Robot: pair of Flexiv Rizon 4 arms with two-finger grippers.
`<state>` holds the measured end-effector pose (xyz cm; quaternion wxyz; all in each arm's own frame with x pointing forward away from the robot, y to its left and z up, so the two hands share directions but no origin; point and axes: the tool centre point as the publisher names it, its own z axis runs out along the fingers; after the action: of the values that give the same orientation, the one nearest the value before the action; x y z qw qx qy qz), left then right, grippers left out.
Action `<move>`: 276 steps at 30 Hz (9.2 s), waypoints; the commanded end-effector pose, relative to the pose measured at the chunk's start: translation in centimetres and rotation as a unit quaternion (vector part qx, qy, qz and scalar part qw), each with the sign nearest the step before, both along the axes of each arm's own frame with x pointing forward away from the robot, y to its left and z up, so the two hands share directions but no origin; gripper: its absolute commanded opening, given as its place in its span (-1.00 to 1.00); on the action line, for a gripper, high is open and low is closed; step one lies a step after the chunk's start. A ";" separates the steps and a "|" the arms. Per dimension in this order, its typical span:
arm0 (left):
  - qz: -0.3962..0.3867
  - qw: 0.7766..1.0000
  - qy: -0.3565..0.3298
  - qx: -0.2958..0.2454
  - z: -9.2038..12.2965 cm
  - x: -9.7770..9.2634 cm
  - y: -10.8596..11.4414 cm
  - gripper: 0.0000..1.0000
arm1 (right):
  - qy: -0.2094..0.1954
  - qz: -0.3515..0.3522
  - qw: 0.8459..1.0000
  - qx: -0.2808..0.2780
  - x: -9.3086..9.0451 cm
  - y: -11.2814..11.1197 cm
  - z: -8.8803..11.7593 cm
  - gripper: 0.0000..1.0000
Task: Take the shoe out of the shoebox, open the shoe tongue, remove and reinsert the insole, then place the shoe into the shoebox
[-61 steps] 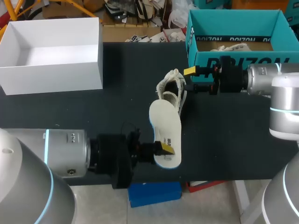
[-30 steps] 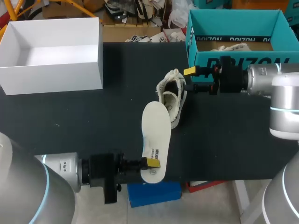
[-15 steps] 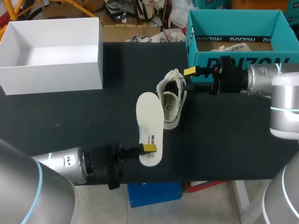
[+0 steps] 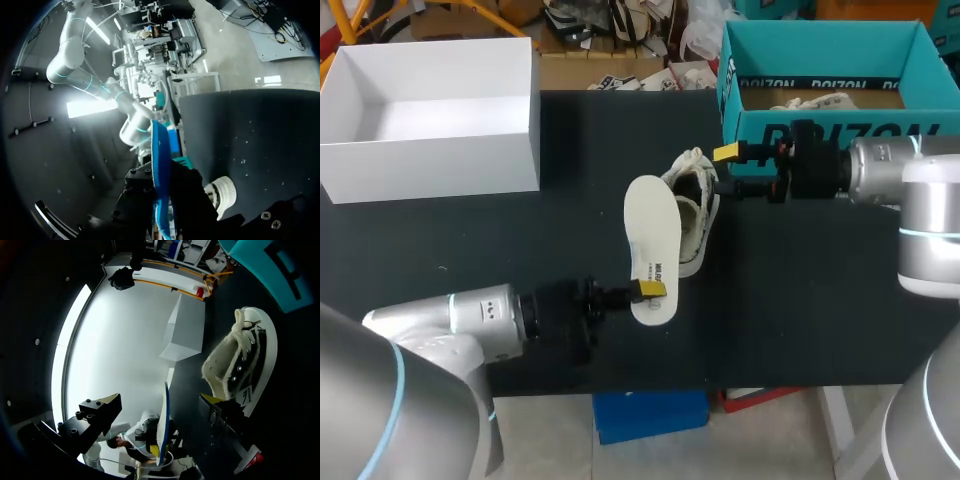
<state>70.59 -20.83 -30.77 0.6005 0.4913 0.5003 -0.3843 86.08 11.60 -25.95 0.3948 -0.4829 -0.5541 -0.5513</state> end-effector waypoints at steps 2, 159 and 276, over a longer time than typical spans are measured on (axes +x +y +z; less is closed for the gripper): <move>-0.003 1.000 -0.003 0.004 0.2 2.4 -1.2 -1.00 | 0.000 -0.001 1.000 0.000 0.0 0.1 -0.1 1.00; 0.082 0.704 0.017 0.706 9.5 1.5 3.6 1.00 | 0.054 0.114 0.990 -0.067 -4.1 7.5 -1.5 -1.00; 0.106 0.756 0.030 0.645 8.0 7.0 2.5 1.00 | 0.054 0.114 0.990 -0.067 -4.1 7.5 -1.5 -1.00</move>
<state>78.56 -19.14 -23.00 0.1527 0.6946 0.6984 0.0804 81.98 19.07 -27.53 0.4514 -0.4704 -0.6181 -0.4392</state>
